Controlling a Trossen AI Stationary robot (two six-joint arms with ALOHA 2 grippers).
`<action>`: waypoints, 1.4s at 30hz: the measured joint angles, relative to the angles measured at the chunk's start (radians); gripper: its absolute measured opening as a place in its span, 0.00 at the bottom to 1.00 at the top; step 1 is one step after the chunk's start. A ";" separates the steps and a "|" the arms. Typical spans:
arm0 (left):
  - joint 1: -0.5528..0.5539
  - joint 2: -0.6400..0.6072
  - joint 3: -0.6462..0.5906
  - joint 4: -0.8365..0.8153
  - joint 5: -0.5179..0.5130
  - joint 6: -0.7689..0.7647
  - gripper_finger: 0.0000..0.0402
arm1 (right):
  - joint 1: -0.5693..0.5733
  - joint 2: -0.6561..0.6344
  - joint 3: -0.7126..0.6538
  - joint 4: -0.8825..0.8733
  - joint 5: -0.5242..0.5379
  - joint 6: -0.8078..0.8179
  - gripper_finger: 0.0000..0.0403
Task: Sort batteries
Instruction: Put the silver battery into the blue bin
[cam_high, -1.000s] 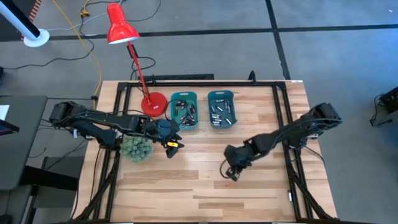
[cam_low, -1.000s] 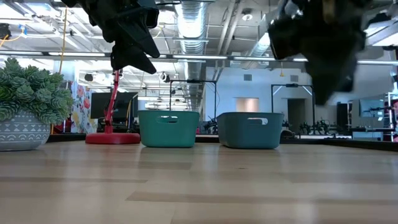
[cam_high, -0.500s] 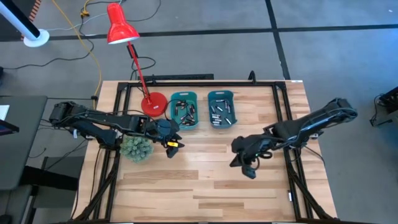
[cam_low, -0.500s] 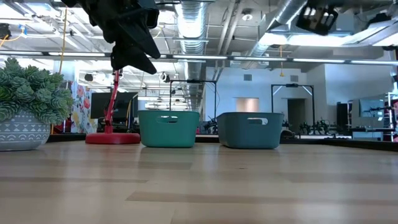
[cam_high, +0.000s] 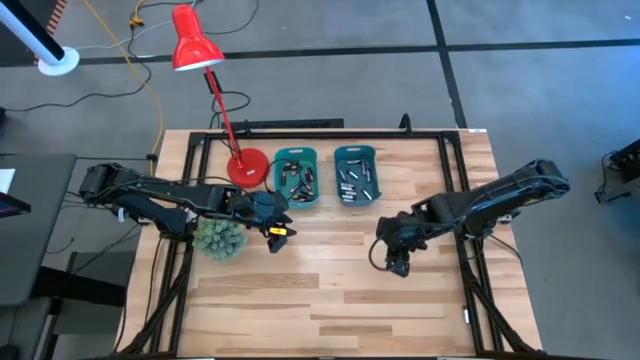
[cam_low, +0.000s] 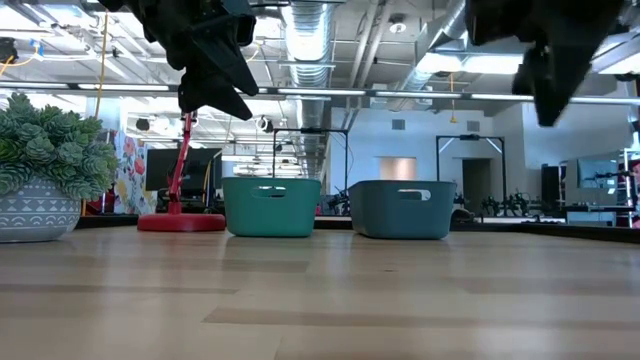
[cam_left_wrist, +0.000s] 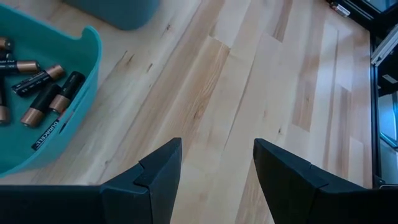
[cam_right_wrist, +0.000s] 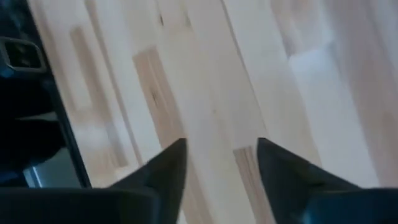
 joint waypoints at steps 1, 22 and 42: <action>0.000 0.000 0.000 0.000 0.000 0.000 0.48 | 0.008 0.013 0.000 -0.006 -0.003 0.013 0.53; 0.000 0.000 -0.001 -0.002 -0.001 0.001 0.48 | 0.244 0.500 0.007 -0.330 -0.455 0.140 0.77; 0.000 0.000 0.000 0.000 -0.004 -0.003 0.48 | 0.495 0.641 0.022 -0.199 -0.571 0.179 0.77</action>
